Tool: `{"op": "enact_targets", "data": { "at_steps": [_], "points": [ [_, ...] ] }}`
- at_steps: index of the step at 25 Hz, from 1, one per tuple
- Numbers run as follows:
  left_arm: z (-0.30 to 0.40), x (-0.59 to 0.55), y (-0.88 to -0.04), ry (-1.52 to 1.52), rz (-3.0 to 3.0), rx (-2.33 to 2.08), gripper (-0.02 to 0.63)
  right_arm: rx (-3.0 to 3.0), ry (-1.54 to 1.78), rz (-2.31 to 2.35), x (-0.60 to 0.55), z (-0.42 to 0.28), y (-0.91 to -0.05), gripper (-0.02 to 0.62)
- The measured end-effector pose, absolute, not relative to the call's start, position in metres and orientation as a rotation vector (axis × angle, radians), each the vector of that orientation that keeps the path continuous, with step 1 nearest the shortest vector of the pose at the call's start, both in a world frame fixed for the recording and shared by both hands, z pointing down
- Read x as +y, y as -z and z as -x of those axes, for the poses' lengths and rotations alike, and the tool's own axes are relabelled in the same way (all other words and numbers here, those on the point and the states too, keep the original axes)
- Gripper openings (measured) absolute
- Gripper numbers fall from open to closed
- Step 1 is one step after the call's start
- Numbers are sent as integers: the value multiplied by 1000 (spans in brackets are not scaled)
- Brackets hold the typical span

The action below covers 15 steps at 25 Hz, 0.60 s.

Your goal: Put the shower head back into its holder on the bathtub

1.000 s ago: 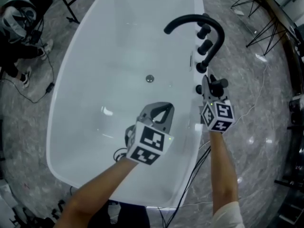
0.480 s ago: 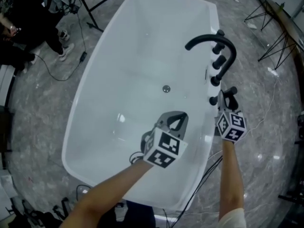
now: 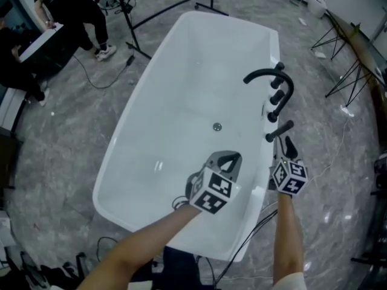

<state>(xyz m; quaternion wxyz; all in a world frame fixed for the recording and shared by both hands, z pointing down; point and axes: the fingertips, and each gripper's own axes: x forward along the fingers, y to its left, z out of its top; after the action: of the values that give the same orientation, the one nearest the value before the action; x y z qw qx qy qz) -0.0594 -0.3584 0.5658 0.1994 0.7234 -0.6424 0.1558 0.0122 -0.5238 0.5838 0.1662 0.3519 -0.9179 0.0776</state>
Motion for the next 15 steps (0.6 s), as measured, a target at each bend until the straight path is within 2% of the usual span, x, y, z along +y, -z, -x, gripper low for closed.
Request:
{"op": "enact_targets", "data": {
  "at_steps": [10,15],
  "points": [
    [48,-267,-519,-381,-2003,-1794,8,-2702,-294,-918,-394,-7,-507,155],
    [42,-216,-490,-331,-2018,-1803,6,-2739,-279,-903,-322,-7,-465,100]
  ]
}}
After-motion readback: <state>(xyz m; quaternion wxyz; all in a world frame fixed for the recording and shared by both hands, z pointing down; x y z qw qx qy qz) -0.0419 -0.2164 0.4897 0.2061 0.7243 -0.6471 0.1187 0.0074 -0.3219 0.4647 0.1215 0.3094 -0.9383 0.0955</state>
